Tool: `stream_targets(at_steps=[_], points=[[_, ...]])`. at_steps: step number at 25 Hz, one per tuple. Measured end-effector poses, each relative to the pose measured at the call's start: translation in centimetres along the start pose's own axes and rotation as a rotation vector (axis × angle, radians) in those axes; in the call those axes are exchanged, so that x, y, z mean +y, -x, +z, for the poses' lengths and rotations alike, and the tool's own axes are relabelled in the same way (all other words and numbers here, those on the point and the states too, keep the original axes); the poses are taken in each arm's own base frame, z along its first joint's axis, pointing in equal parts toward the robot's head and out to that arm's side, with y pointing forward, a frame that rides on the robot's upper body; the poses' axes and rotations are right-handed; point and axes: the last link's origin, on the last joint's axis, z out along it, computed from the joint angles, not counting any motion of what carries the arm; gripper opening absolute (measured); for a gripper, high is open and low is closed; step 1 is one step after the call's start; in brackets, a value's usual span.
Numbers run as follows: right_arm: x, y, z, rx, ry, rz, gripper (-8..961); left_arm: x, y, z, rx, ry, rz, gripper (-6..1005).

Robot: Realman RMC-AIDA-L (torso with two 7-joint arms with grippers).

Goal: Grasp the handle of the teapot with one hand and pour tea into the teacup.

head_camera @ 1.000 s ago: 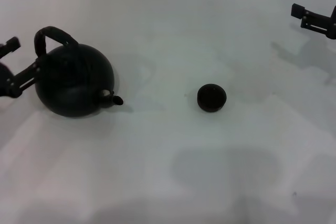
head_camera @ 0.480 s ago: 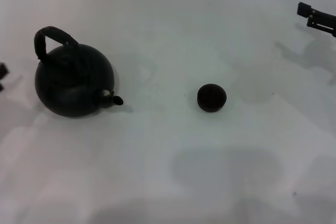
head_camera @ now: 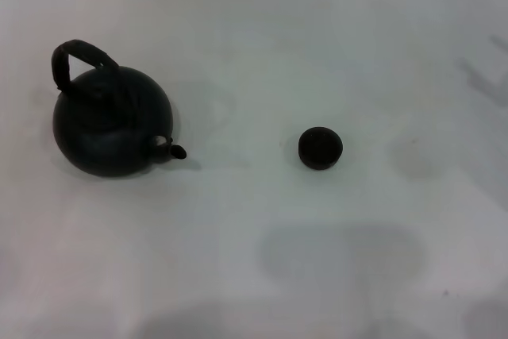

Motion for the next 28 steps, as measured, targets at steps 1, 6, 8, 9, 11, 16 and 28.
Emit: stream_targets(at_steps=[1, 6, 8, 9, 11, 16, 28], points=[[-0.1, 0.0, -0.6, -0.021, -0.021, 0.000, 825, -0.2, 0.0, -0.2, 0.015, -0.020, -0.005, 758], [0.0, -0.5, -3.5, -0.137, -0.139, -0.016, 825, -0.8, -0.3, -0.9, 0.060, -0.088, 0.008, 758], [0.2, -0.9, -4.1, -0.163, -0.166, -0.012, 825, -1.0, -0.3, -1.0, 0.067, -0.108, 0.009, 758], [0.4, -1.3, -4.5, -0.168, -0.182, -0.008, 825, -1.4, -0.4, -1.1, 0.075, -0.132, 0.011, 758], [0.6, -1.6, -4.6, -0.166, -0.188, -0.007, 825, -1.7, -0.4, -1.2, 0.084, -0.161, 0.015, 758], [1.1, -3.0, -4.7, -0.160, -0.229, -0.010, 825, -2.7, -0.7, -1.5, 0.103, -0.223, 0.030, 758], [1.8, -4.7, -4.8, -0.135, -0.290, -0.032, 825, -3.5, -0.2, -0.9, 0.075, -0.274, 0.039, 757]])
